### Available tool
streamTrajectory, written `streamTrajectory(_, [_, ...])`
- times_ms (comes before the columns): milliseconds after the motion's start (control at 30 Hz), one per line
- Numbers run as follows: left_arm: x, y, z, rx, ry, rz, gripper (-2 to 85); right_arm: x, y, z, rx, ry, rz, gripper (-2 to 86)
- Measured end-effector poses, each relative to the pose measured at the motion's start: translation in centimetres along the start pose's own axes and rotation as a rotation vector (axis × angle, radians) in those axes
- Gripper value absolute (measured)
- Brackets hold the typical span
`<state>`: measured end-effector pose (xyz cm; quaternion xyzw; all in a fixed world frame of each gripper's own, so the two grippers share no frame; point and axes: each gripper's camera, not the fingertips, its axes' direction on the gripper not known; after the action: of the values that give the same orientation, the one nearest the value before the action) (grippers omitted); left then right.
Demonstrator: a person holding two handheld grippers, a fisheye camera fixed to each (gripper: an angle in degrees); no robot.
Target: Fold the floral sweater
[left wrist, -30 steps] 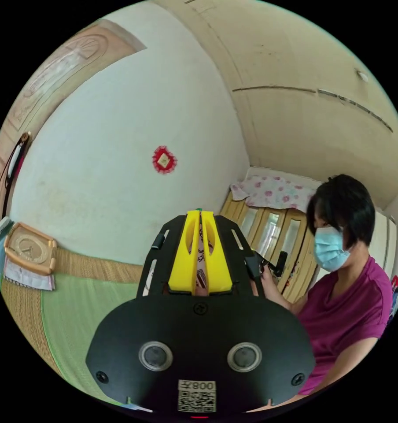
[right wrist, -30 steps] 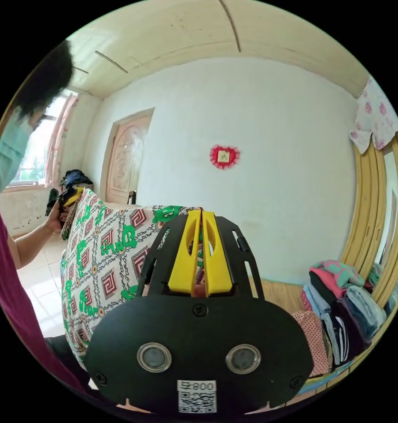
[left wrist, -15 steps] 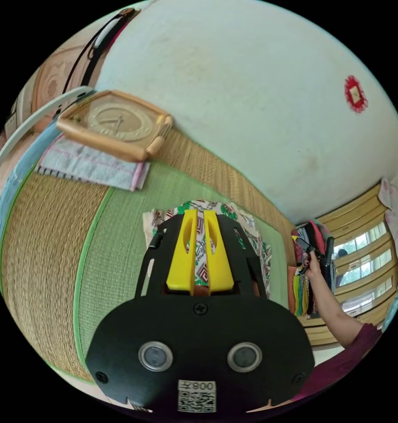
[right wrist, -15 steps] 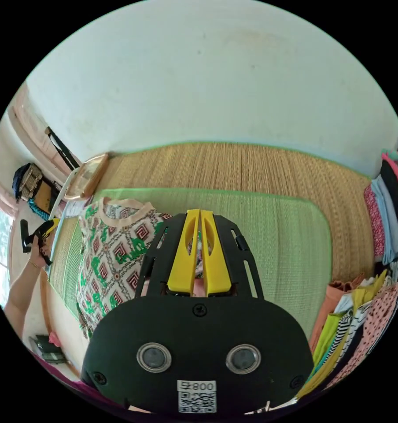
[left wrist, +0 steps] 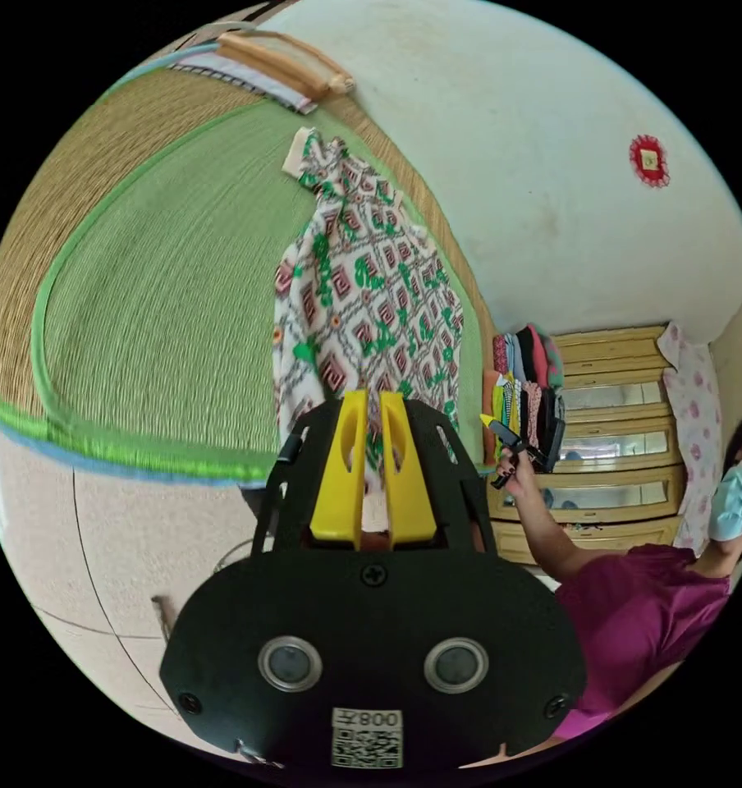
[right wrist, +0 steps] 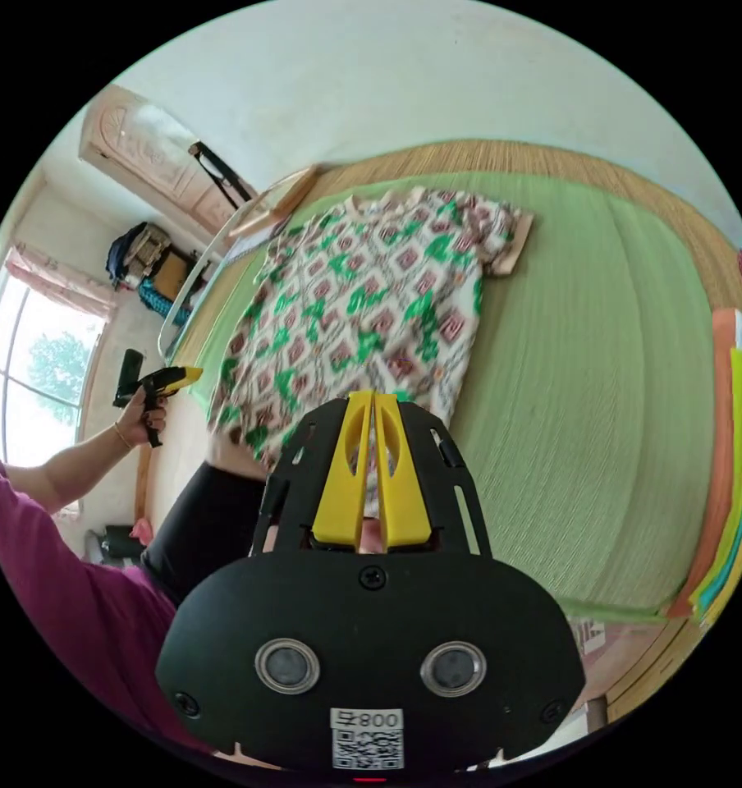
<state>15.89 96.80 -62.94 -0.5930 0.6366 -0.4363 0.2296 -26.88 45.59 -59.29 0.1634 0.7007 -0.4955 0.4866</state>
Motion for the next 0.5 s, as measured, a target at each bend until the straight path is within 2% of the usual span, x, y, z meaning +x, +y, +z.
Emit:
streamTrajectory(133, [-2.1, 2.2, 1.6, 0.015, -0.014, -0.074, 2.0, -1.7, 3.5, 4.9, -0.109, 0.053, 0.006, -0.5])
streamTrajectory(267, [-2.8, 1.8, 3.6, -0.098, -0.267, -0.047, 0.8, -1.4, 4.8, 9.2, -0.15, 0.096, 0.038, -0.5])
streamTrajectory(500, [-4.1, 1.5, 4.5, -0.058, -0.206, -0.087, 0.1, -1.1, 5.3, 12.1, -0.153, 0.002, 0.071, -0.5])
